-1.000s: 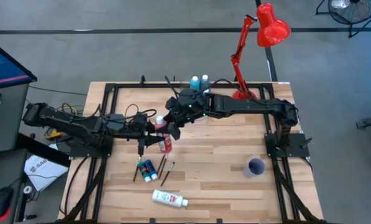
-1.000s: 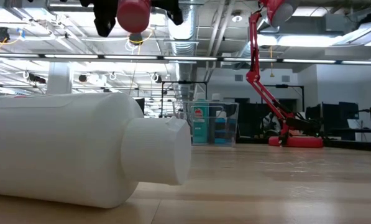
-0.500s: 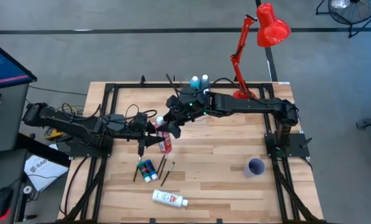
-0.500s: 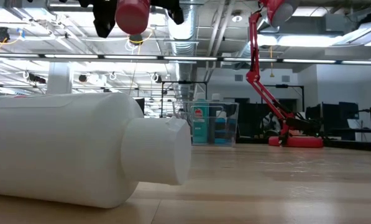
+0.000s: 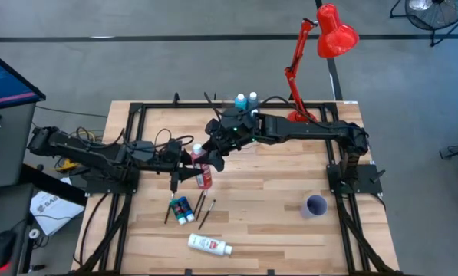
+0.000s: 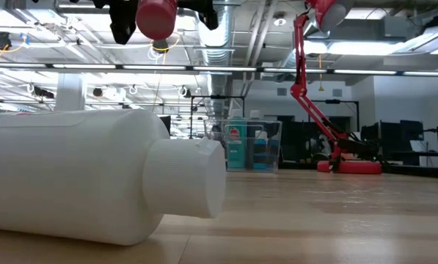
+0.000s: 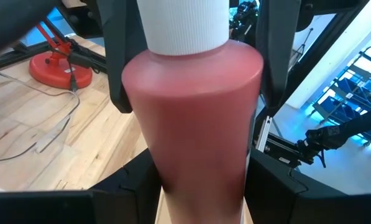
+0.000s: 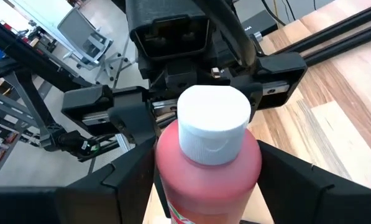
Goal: Pick & Place Paint Supplies
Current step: Put the red paint bottle into the transparent bin
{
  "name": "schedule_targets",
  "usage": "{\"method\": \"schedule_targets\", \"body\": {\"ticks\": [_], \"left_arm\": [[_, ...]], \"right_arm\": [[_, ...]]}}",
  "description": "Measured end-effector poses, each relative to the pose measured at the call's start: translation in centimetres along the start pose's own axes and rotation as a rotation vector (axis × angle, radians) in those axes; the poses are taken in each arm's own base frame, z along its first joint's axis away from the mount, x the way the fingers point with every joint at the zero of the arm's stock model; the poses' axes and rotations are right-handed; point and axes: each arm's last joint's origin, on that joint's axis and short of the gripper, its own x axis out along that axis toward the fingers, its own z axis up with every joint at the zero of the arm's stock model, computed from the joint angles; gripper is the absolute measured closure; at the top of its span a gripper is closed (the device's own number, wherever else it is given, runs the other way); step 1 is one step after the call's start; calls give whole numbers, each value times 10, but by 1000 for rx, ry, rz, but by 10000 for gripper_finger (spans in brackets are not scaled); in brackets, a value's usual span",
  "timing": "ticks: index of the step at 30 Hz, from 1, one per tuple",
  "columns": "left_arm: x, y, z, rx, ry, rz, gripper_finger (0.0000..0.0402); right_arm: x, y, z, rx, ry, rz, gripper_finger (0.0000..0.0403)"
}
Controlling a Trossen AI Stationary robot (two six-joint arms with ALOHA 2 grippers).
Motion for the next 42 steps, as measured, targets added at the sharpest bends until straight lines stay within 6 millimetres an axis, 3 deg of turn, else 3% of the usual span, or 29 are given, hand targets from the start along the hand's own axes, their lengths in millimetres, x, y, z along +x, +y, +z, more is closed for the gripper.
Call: {"method": "schedule_targets", "body": {"ticks": [5,11,15,29,34,42], "left_arm": [[0,0,0,-1,-1,-1,225],[0,0,0,-6,-6,0,225],[0,0,0,-19,-7,-2,222],[-5,-1,6,-237,-50,-2,147],[-15,1,11,-264,-97,38,126],[-26,6,18,-274,-230,213,135]], "right_arm": [[0,0,0,1,0,0,157],[0,0,0,6,-1,-1,202],[-1,0,0,11,0,-1,206],[-6,2,3,6,-42,-60,209],[-24,2,11,2,-89,-129,209],[-71,9,25,-44,-252,-426,210]]}}
